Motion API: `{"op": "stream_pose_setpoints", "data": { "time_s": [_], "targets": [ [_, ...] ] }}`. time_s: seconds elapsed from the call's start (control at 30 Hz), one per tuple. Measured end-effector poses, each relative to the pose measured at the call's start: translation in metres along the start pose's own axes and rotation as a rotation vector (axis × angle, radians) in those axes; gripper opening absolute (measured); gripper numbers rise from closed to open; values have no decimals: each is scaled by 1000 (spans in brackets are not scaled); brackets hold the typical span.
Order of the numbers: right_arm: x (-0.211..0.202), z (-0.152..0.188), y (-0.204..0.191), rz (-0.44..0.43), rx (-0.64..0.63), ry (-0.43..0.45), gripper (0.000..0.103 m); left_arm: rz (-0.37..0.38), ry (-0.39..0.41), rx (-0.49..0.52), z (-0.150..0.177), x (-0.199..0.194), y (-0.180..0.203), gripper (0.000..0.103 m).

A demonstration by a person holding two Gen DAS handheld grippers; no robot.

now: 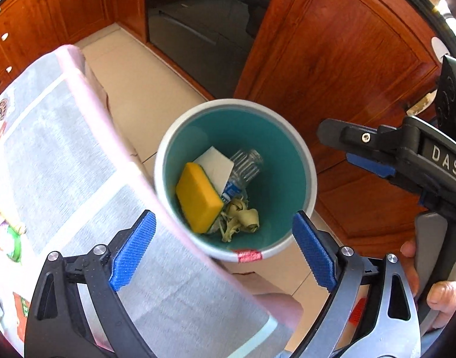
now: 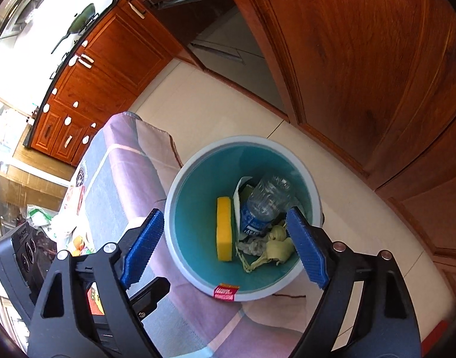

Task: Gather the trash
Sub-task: 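Move both open tools back over the table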

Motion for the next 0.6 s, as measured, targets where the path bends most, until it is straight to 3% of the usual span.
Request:
{"op": "stream_pose_setpoints", "data": {
  "time_s": [0.6],
  "targets": [
    [-25,89,-88,-59,-142,-35,87,-52,69,-160,100,-83,-75,96]
  ]
}}
Point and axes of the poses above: each gripper's, at about its wrist camera, not at the fingertips, and x roughly the way its jaws point, y to its right, z to its underside, the point moved 9 cm from there along x, roughly the way its jaws point, and after that the axes turned 4 degrees about x, right-handed, at the moved point
